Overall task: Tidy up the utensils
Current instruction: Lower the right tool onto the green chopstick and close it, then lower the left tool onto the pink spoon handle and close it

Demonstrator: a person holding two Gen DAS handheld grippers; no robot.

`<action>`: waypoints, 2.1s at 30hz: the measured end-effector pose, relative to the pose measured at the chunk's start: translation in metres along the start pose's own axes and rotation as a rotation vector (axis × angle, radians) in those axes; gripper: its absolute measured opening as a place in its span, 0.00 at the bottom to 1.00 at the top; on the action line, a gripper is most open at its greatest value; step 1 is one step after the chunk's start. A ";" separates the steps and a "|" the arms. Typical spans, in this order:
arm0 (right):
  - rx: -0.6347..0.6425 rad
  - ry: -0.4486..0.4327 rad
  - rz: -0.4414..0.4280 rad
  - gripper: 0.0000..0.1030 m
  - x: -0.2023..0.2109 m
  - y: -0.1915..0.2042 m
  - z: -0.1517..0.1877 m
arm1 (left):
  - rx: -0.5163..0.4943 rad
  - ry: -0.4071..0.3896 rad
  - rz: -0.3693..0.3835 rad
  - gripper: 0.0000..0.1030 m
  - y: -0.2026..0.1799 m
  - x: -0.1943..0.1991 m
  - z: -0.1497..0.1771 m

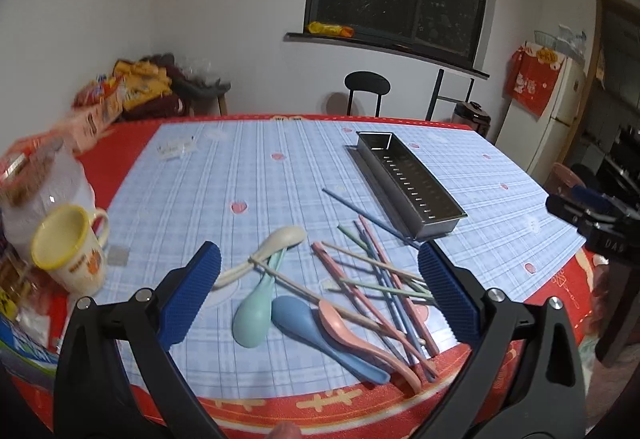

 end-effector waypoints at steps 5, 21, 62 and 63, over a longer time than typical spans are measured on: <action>0.009 0.030 -0.072 0.95 -0.022 0.015 0.025 | -0.003 0.033 -0.003 0.95 0.014 -0.008 0.021; 0.082 0.153 -0.202 0.94 -0.068 0.049 0.077 | 0.004 0.166 -0.051 0.94 0.043 -0.031 0.094; 0.393 0.261 -0.480 0.06 -0.087 0.097 0.120 | 0.020 0.295 0.242 0.30 -0.033 -0.064 0.110; 0.388 0.254 -0.479 0.06 -0.087 0.096 0.119 | 0.017 0.300 0.247 0.28 -0.035 -0.065 0.111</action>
Point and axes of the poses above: each gripper's, at about its wrist camera, not at the fingertips, and x roughly against the way its jaws point, y to its left, z to its underside, the point moved 6 cm from there along -x, roughly the way its jaws point, and after that the axes turned 5 degrees about -y, right-handed, at the moved point
